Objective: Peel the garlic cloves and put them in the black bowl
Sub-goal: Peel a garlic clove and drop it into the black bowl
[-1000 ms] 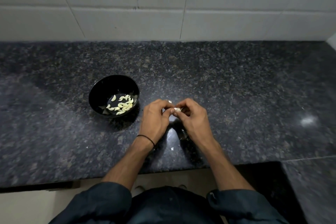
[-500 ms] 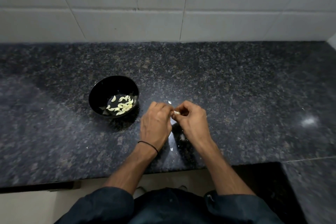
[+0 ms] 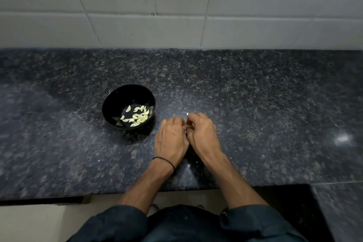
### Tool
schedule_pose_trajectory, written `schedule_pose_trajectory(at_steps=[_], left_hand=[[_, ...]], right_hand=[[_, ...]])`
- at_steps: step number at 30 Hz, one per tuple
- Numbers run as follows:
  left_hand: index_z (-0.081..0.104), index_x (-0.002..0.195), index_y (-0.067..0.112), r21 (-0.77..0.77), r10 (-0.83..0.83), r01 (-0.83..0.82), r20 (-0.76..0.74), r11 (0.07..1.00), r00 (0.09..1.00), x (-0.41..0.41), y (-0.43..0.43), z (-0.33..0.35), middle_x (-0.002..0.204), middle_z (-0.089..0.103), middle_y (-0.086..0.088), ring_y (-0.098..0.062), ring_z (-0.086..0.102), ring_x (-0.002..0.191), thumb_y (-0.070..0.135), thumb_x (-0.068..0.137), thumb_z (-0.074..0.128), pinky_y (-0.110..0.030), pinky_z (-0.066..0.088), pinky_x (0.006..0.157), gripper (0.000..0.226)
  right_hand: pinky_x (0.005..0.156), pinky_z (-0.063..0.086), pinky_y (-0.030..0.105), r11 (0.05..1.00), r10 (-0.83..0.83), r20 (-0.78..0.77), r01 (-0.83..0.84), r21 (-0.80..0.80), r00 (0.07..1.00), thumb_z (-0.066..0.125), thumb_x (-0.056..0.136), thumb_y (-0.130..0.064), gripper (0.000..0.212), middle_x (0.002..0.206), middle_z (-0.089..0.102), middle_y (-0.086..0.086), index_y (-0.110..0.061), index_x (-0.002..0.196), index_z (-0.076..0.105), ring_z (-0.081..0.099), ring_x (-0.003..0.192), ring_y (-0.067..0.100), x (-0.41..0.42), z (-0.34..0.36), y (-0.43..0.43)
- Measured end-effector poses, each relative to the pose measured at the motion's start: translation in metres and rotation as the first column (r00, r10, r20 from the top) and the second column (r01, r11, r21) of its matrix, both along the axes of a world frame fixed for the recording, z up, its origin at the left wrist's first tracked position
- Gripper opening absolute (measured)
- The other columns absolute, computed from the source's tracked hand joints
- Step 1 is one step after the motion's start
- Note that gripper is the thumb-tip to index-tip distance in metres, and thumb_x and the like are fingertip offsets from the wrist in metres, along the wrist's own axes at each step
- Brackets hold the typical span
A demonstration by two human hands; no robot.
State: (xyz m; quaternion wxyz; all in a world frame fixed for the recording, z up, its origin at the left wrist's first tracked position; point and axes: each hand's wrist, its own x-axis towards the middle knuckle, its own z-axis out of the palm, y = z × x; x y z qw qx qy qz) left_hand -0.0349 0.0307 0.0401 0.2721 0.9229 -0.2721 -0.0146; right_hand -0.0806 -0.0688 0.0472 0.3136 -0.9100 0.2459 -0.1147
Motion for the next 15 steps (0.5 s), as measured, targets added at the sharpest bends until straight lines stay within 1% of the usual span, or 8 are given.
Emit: schedule_pose_trajectory(at_steps=[2, 5, 8, 11, 13, 15], left_hand=[[0.059, 0.099, 0.014, 0.017, 0.01, -0.01, -0.002, 1.0, 1.0, 0.002, 0.001, 0.0, 0.097, 0.064, -0.008, -0.028, 0.054, 0.093, 0.021, 0.096, 0.05, -0.039, 0.042, 0.076, 0.012], [0.058, 0.097, 0.013, 0.021, -0.004, 0.004, -0.006, 1.0, 1.0, 0.006, 0.002, 0.0, 0.095, 0.064, -0.011, -0.03, 0.055, 0.092, 0.02, 0.096, 0.05, -0.039, 0.04, 0.077, 0.011], [0.06, 0.095, 0.012, 0.014, 0.003, -0.004, 0.012, 1.0, 1.0, 0.01, 0.005, -0.001, 0.092, 0.064, -0.01, -0.029, 0.055, 0.088, 0.021, 0.096, 0.053, -0.038, 0.04, 0.077, 0.011], [0.062, 0.094, 0.013, -0.024, 0.006, -0.006, 0.009, 1.0, 1.0, 0.013, 0.009, -0.003, 0.089, 0.065, -0.009, -0.027, 0.054, 0.085, 0.022, 0.096, 0.057, -0.037, 0.039, 0.075, 0.011], [0.063, 0.095, 0.014, -0.061, 0.015, -0.017, -0.032, 0.998, 0.999, 0.012, 0.011, -0.004, 0.088, 0.066, -0.008, -0.027, 0.055, 0.085, 0.021, 0.096, 0.058, -0.038, 0.041, 0.076, 0.008], [0.064, 0.094, 0.015, -0.111, 0.016, -0.024, -0.069, 0.994, 0.997, 0.011, 0.012, -0.006, 0.088, 0.067, -0.008, -0.027, 0.057, 0.086, 0.019, 0.095, 0.06, -0.039, 0.043, 0.077, 0.007]], right_hand=[[0.062, 0.033, 0.031, 0.999, 0.024, -0.014, -0.025, -0.045, 1.0, 0.06, 0.085, -0.007, 0.024, 0.077, 0.048, -0.001, -0.022, 0.072, 0.046, 0.045, 0.068, 0.019, 0.004, 0.002, 0.002], [0.061, 0.03, 0.031, 0.995, 0.035, -0.057, -0.04, -0.09, 0.998, 0.056, 0.087, -0.007, 0.018, 0.079, 0.044, -0.002, -0.017, 0.074, 0.049, 0.042, 0.069, 0.018, 0.007, 0.005, 0.004], [0.062, 0.031, 0.031, 0.994, 0.021, -0.069, -0.029, -0.109, 0.997, 0.054, 0.086, -0.004, 0.021, 0.081, 0.045, 0.002, -0.017, 0.073, 0.045, 0.043, 0.07, 0.021, 0.008, 0.008, 0.004], [0.061, 0.037, 0.032, 0.998, -0.019, -0.038, 0.017, -0.058, 0.999, 0.057, 0.082, 0.0, 0.02, 0.083, 0.051, 0.003, -0.016, 0.074, 0.048, 0.05, 0.071, 0.023, 0.01, 0.005, -0.002], [0.063, 0.04, 0.031, 0.999, -0.053, -0.019, 0.053, -0.003, 0.998, 0.062, 0.084, -0.004, 0.015, 0.084, 0.055, 0.001, -0.015, 0.077, 0.054, 0.052, 0.073, 0.02, 0.012, -0.001, -0.007], [0.066, 0.042, 0.032, 0.997, -0.076, 0.01, 0.076, 0.032, 0.997, 0.063, 0.087, -0.009, 0.01, 0.086, 0.056, 0.002, -0.013, 0.081, 0.057, 0.053, 0.075, 0.018, 0.016, -0.009, -0.013]])
